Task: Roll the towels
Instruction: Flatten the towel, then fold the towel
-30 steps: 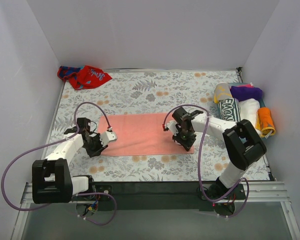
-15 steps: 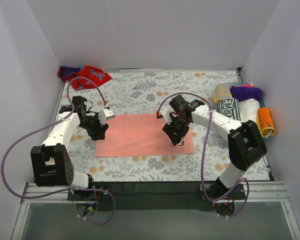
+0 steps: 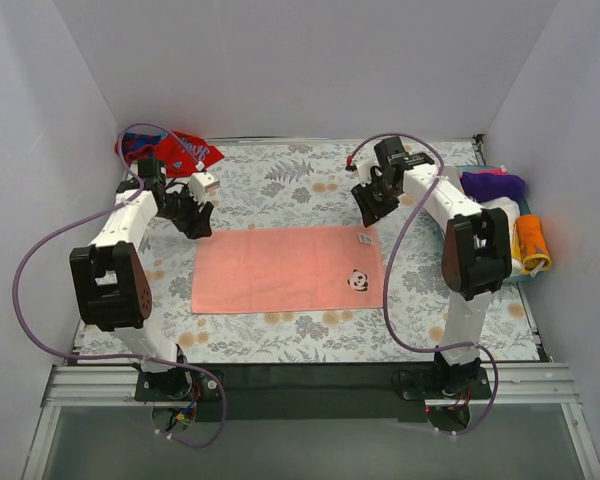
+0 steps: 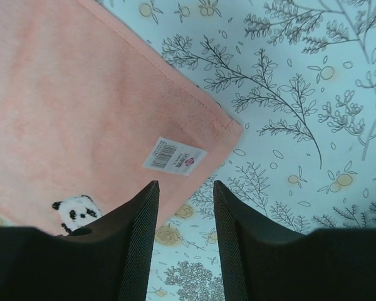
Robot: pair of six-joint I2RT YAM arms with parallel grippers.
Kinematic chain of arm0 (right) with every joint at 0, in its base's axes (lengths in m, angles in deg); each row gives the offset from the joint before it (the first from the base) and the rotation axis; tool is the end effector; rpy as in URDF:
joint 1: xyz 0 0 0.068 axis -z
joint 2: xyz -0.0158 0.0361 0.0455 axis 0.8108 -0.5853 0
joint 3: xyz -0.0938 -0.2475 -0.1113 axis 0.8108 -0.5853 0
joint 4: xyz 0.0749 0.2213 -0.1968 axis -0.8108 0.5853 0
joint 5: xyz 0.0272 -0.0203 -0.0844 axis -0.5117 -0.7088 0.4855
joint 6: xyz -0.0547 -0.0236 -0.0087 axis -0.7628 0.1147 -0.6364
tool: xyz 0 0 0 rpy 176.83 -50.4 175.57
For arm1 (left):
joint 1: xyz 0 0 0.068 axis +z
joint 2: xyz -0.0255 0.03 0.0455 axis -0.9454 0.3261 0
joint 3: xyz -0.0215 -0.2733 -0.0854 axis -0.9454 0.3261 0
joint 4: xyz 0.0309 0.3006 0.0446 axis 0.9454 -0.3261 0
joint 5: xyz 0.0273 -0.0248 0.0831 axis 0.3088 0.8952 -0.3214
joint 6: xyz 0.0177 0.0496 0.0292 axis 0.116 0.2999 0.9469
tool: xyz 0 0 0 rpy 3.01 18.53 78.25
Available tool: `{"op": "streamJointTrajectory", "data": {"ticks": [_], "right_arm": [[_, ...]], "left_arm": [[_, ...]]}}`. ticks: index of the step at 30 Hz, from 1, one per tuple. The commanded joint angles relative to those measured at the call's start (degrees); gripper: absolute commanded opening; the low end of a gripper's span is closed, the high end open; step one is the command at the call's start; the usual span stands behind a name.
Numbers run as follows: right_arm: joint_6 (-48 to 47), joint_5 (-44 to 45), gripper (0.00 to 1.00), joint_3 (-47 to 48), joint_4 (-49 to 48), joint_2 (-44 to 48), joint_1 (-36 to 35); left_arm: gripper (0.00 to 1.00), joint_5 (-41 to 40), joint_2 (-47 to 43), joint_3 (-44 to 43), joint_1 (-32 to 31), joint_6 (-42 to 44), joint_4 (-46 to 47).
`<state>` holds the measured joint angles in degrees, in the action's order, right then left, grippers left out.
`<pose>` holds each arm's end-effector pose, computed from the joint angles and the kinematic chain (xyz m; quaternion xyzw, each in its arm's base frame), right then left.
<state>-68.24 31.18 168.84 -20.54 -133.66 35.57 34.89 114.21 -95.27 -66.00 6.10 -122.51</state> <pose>0.4374 0.1571 0.2379 -0.3418 0.9056 0.1000 0.2305 0.3819 0.0072 0.2335 0.1181 0.9321 -0.2716 0.2087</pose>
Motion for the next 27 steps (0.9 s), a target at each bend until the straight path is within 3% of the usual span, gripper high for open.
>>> {"op": "streamJointTrajectory", "data": {"ticks": [1,19,27], "right_arm": [[0.19,1.81,0.39,3.33,0.91,-2.81,0.15],[2.48,6.82,0.34,3.77,-5.24,-10.99,1.47],[4.85,4.37,0.36,5.09,-6.12,-13.45,2.0]], "left_arm": [[0.48,0.73,1.34,-3.17,0.91,-2.97,2.37],[0.5,-1.12,4.17,-0.89,2.32,-3.41,5.79],[0.5,-1.03,4.96,-0.27,3.02,-3.41,6.33]]}}
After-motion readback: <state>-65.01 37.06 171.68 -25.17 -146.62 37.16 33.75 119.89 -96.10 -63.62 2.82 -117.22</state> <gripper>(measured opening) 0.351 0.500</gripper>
